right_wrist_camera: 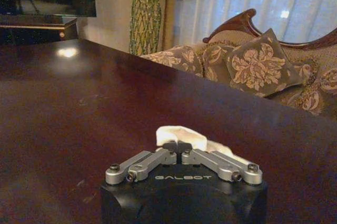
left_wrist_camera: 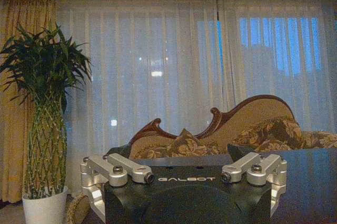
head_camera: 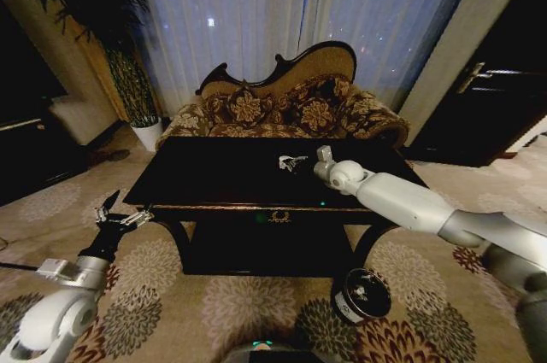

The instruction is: Move to the front of the table and place the trash on the table into the trash bin.

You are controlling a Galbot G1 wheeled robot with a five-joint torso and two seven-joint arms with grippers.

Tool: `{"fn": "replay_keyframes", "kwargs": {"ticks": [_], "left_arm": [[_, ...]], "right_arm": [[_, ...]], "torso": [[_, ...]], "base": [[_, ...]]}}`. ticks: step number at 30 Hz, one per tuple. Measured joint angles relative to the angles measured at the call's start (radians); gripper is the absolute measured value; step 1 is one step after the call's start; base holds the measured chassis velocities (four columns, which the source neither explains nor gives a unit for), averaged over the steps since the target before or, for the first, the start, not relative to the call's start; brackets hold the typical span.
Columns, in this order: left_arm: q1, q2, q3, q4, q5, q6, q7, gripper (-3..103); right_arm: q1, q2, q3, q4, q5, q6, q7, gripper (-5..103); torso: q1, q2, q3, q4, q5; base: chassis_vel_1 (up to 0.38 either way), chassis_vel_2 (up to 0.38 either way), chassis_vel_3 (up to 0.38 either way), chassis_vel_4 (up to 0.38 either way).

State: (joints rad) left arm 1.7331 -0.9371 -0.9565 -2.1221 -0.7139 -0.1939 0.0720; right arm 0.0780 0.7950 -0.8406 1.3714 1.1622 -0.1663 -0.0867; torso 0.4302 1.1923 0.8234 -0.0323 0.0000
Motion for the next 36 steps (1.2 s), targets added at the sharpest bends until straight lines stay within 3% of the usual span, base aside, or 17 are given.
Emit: {"fn": "replay_keyframes", "kwargs": {"ticks": [16, 26, 30, 36], "left_arm": [[0.0, 0.0, 0.0, 0.0, 0.0, 0.0, 0.0, 100], [0.0, 0.0, 0.0, 0.0, 0.0, 0.0, 0.0, 100], [0.0, 0.0, 0.0, 0.0, 0.0, 0.0, 0.0, 100], [0.0, 0.0, 0.0, 0.0, 0.0, 0.0, 0.0, 100]], "right_arm": [[-0.052, -0.061, 0.111, 0.091, 0.046, -0.022, 0.053, 0], [-0.152, -0.266, 0.295, 0.252, 0.08, -0.027, 0.056, 0], [-0.232, -0.378, 0.407, 0.319, 0.084, -0.019, 0.039, 0], [-0.349, -0.458, 0.55, 0.355, 0.091, -0.012, 0.022, 0]], "torso": [[0.0, 0.0, 0.0, 0.0003, 0.0001], [0.0, 0.0, 0.0, 0.0, 0.0003], [0.0, 0.0, 0.0, -0.0002, 0.0], [0.0, 0.0, 0.0, 0.0001, 0.0001]], "base": [[0.0, 0.0, 0.0, 0.0], [0.0, 0.0, 0.0, 0.0], [0.0, 0.0, 0.0, 0.0], [0.0, 0.0, 0.0, 0.0]]}}
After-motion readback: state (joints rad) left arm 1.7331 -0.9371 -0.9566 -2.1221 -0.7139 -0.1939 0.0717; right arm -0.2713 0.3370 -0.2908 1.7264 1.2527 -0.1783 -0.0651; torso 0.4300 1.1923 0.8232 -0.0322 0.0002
